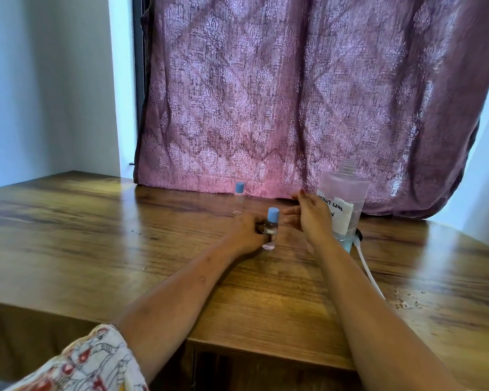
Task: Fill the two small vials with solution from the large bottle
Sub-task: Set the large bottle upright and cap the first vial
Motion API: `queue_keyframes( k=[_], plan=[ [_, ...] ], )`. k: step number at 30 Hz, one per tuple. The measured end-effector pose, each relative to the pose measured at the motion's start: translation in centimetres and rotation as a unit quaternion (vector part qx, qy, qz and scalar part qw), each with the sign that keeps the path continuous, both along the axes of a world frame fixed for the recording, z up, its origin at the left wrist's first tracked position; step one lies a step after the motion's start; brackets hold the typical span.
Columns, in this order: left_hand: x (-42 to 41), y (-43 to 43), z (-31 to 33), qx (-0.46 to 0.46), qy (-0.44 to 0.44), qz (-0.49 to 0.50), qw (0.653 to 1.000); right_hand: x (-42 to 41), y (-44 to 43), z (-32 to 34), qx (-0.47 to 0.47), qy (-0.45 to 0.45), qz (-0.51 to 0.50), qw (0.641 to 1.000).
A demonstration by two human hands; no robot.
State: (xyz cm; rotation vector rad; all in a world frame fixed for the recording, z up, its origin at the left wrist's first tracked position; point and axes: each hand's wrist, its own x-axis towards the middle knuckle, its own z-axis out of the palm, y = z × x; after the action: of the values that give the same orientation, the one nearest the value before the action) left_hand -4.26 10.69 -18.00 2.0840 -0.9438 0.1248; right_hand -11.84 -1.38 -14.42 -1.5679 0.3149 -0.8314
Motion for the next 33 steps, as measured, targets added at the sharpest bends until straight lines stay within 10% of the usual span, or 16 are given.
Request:
queue_keyframes(
  k=[9, 23, 33],
  plan=[
    [-0.2, 0.1, 0.1, -0.004, 0.001, -0.003, 1.0, 0.5, 0.7, -0.5, -0.241, 0.068, 0.11, 0.962],
    [-0.7, 0.0, 0.2, -0.022, 0.012, 0.005, 1.0, 1.0, 0.8, -1.4, -0.197, 0.017, 0.025, 0.98],
    [-0.3, 1.1, 0.2, -0.016, 0.072, -0.046, 0.996, 1.0, 0.2, -4.1, -0.169, 0.177, 0.039, 0.969]
  ],
)
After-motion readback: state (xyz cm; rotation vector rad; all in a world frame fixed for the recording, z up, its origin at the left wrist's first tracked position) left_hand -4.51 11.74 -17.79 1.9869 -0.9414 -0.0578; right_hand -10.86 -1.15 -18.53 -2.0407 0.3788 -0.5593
